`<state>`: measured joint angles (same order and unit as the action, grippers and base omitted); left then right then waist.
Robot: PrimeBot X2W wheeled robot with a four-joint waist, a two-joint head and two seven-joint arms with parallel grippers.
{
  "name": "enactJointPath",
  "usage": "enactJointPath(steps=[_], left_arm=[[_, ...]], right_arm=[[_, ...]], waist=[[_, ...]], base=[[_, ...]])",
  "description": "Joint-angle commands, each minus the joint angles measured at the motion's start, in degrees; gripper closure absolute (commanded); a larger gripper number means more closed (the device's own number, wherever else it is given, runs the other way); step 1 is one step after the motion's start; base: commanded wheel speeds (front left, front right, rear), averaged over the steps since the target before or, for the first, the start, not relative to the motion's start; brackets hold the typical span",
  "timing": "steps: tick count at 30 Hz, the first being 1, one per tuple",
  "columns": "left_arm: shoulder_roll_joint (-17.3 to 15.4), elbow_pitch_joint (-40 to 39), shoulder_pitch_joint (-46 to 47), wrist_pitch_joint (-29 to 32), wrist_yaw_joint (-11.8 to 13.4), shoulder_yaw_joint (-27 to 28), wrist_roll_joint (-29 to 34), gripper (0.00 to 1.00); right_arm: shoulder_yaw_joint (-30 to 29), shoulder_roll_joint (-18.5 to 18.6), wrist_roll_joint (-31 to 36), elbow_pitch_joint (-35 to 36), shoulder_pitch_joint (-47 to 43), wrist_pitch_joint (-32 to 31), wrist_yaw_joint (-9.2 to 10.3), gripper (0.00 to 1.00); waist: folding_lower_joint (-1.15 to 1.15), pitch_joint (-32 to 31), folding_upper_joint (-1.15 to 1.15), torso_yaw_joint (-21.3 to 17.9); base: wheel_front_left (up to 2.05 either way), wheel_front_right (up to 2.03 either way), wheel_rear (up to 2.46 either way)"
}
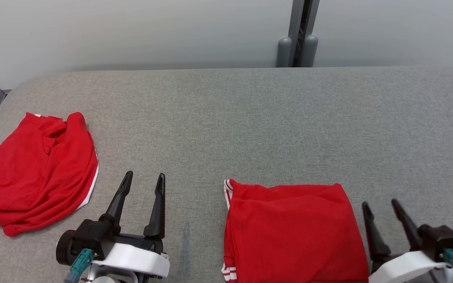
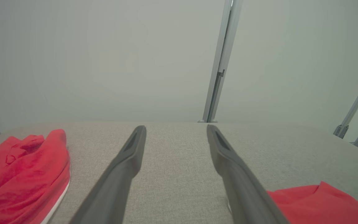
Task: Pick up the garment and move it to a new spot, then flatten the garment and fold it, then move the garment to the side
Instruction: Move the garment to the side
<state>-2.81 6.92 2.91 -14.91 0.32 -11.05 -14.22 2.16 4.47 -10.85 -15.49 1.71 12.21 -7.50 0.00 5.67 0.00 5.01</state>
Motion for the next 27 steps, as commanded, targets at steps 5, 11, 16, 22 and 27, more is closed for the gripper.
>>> enactJointPath(steps=[5, 11, 16, 22, 27], left_arm=[[-0.2, -0.2, 1.4, -0.3, 0.1, -0.1, 0.1, 0.00], [-0.2, 0.2, 2.0, -0.3, -0.1, -0.4, 0.6, 0.00], [-0.2, 0.2, 2.0, -0.3, -0.1, -0.4, 0.6, 0.00], [-0.2, 0.4, 2.3, -0.3, -0.1, -0.5, 0.9, 0.00], [-0.2, 0.7, 2.6, -0.3, -0.3, -1.2, 1.2, 0.00]], right_arm=[[3.0, 0.9, -4.1, -6.2, 1.6, -2.6, 0.03, 0.00], [5.5, 1.7, -7.2, -11.1, 3.5, -3.0, 0.03, 0.00], [7.6, 2.1, -8.9, -13.3, 4.5, -3.6, 0.03, 0.00], [10.0, 3.0, -10.5, -15.2, 6.0, -3.2, 0.03, 0.28], [12.5, 4.1, -9.4, -16.8, 7.3, -2.8, 0.03, 1.00]], waist=[[0.00, 1.0, 0.00, 0.4], [0.00, 1.6, 0.00, 1.3], [0.00, 2.0, 0.00, 1.7], [0.00, 2.5, 0.00, 1.8], [0.00, 2.5, 0.00, 1.6]], base=[[0.00, 0.00, 0.00], [0.00, 0.00, 0.00], [0.00, 0.00, 0.00], [0.00, 0.00, 0.00], [0.00, 0.00, 0.00]])
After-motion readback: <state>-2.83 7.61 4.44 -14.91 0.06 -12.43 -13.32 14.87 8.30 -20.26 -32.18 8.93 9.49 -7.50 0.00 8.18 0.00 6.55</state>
